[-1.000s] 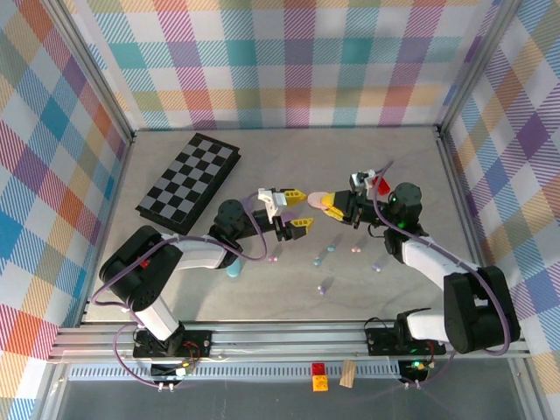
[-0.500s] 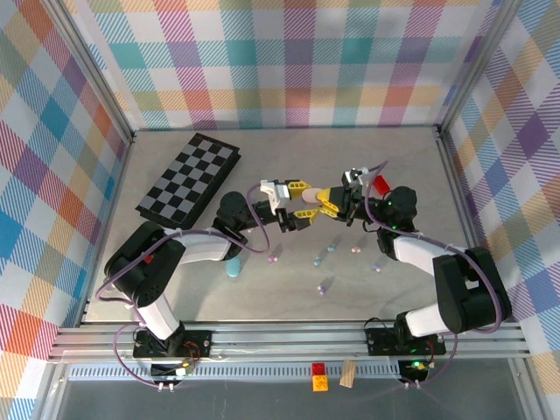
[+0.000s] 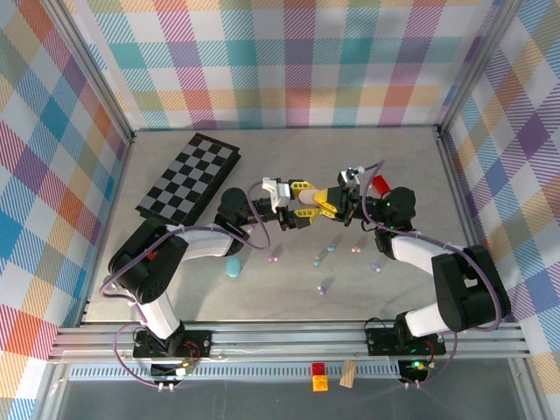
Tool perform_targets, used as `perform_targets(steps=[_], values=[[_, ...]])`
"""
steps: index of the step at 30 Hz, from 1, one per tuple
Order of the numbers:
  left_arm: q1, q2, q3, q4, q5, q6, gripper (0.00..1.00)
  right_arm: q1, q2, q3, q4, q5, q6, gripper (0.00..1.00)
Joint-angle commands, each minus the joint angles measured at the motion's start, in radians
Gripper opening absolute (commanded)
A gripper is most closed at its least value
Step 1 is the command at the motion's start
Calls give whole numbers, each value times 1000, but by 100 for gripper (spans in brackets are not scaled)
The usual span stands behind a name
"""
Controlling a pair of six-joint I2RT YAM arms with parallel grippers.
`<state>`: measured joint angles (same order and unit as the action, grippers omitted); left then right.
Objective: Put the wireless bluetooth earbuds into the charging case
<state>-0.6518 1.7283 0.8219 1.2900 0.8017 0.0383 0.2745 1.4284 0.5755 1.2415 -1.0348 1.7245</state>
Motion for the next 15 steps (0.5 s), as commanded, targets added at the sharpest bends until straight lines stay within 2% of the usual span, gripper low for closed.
perform_targets(steps=[1,11,15], values=[[7,-9,-6,52,56,-4,61,3,-35,37,55,14,-10,0],[24,-26,-24,55,56,-7,51,2,-62,29,12,23,-45,0],[27,-29,-24,56,58,-11,50,2,-63,29,-3,20,-53,0]])
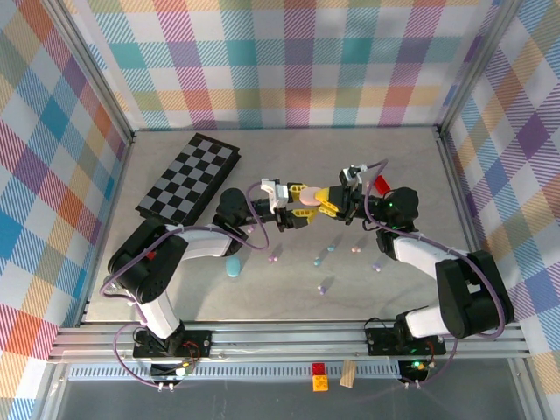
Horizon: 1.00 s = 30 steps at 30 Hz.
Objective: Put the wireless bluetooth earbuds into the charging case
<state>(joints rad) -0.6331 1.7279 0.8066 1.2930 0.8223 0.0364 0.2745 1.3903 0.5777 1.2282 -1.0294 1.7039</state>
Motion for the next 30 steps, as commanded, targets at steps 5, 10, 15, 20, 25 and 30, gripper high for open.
perform_targets(steps=[5,10,15,20,25,30], values=[[7,-36,0,54,42,-17,51,2,-20,27,-7,8,-43,0],[7,-31,18,54,46,-24,50,2,-22,26,-24,6,-56,0],[7,-21,32,56,58,-33,47,2,-23,29,-31,7,-59,0],[7,-20,28,55,56,-36,47,1,-21,29,-44,9,-73,0],[6,-17,26,56,58,-36,40,1,-13,33,-44,9,-73,0],[6,-15,28,55,64,-38,32,2,-15,36,-70,10,-87,0]])
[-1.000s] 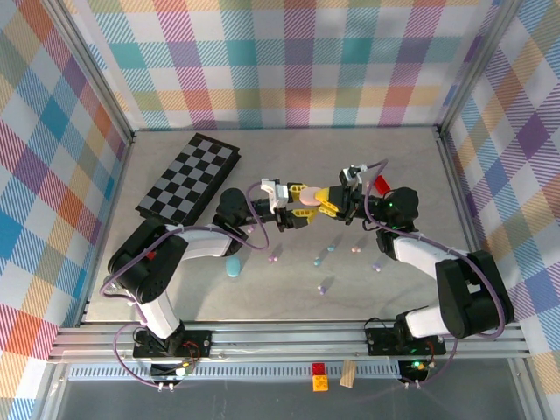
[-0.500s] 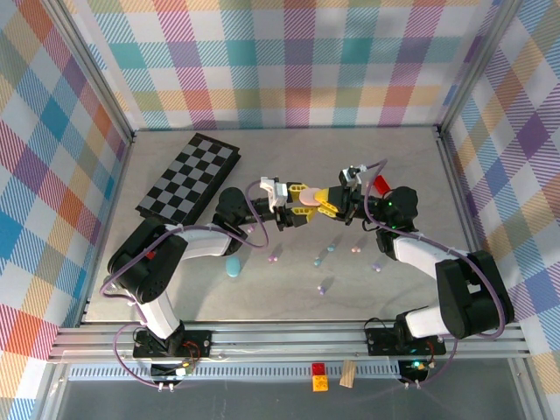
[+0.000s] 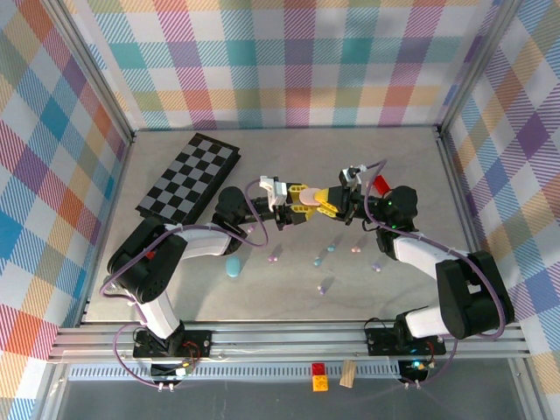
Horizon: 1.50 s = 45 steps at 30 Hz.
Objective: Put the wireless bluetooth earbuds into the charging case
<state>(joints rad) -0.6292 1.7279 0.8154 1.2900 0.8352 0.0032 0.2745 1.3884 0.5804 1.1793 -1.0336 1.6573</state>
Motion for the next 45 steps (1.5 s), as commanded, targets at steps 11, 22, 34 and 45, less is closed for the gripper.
perform_targets(steps=[11,22,34,45], values=[[3,-31,-7,56,44,-3,28,-7,-140,93,-577,39,-407,77],[11,-68,-90,49,33,-9,28,-14,-299,410,-1583,304,-1397,89],[16,-108,-140,-9,10,15,28,241,-255,576,-1762,614,-1930,94],[16,-165,-144,-73,22,39,28,273,-167,590,-1671,696,-1957,95]])
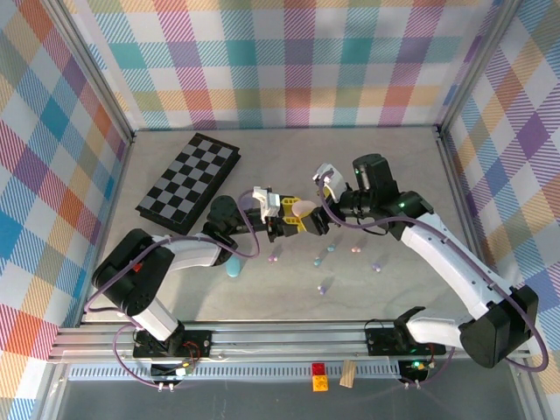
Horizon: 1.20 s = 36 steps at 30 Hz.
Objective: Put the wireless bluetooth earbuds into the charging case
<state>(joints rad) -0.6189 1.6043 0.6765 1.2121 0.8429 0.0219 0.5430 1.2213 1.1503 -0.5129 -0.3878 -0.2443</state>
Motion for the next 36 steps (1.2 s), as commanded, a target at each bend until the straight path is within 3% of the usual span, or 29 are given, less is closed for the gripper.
perform_targets(steps=[1,4,18,23,29,33,36], values=[[5,-46,-5,-2,19,22,29,5,3,19,27,67,-50,95],[6,-47,-6,-19,25,35,29,5,10,20,55,115,-8,93],[8,-47,-12,-13,21,47,29,-1,-26,24,147,108,93,91],[10,-56,-24,-15,15,50,29,-5,-14,89,88,129,138,90],[15,-54,-27,-18,12,49,29,-22,-61,100,70,-43,185,93],[16,-48,-23,-8,12,41,29,-108,-104,77,93,-172,274,93],[16,-41,-22,10,13,29,29,-143,-134,45,94,-191,291,93]])
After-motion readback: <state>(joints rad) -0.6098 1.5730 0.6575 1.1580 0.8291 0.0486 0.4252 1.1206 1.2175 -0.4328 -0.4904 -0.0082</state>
